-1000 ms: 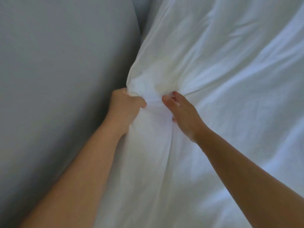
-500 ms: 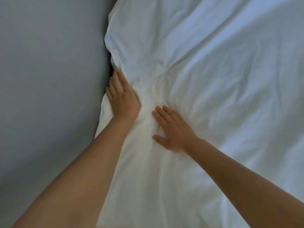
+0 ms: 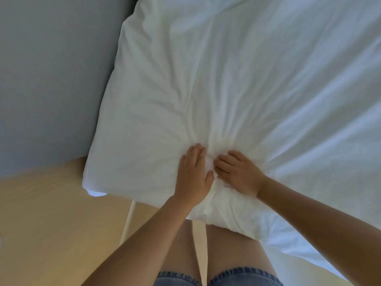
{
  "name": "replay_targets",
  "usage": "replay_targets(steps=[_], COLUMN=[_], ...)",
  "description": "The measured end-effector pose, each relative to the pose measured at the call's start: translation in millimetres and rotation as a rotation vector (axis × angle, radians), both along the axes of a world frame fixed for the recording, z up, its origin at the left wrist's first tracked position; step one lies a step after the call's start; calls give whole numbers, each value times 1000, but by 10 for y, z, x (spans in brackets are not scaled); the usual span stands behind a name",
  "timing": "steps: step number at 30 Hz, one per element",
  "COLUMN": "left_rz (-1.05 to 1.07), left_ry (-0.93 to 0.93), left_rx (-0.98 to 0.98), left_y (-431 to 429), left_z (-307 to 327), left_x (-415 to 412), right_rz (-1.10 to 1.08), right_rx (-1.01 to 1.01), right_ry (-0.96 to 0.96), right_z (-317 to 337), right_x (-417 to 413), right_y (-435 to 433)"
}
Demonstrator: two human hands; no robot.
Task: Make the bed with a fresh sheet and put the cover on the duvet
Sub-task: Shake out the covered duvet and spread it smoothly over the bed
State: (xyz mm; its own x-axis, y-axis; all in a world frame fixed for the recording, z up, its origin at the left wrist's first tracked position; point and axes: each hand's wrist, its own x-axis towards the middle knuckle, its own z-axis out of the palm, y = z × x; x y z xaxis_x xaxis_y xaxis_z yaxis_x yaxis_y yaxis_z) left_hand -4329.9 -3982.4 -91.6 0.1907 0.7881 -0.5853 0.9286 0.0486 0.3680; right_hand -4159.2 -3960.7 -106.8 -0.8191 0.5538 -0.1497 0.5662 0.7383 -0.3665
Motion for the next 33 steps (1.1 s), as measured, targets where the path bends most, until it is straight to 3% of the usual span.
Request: replay_targets(steps=[8, 13, 15, 21, 25, 29, 33], left_rz=[210, 143, 93, 45, 253, 538, 888], left_ry=[-87, -199, -197, -126, -45, -6, -175], left_rx=[89, 148, 209, 224, 230, 166, 39], left_y=[-413, -603, -659, -715, -1017, -1509, -1785], left_z=[160, 318, 300, 89, 48, 70, 132], left_x=[-92, 99, 219, 651, 814, 575, 593], right_rz=[-78, -44, -49, -178, -565, -435, -349], right_rx=[125, 185, 199, 129, 86, 80, 172], right_ry=[210, 344, 296, -112, -212, -155, -113], right_z=[132, 297, 280, 234, 361, 433, 447], right_x=[18, 106, 129, 941, 1300, 1340, 1409], right_y=[-86, -109, -81, -421, -954, -1554, -1700])
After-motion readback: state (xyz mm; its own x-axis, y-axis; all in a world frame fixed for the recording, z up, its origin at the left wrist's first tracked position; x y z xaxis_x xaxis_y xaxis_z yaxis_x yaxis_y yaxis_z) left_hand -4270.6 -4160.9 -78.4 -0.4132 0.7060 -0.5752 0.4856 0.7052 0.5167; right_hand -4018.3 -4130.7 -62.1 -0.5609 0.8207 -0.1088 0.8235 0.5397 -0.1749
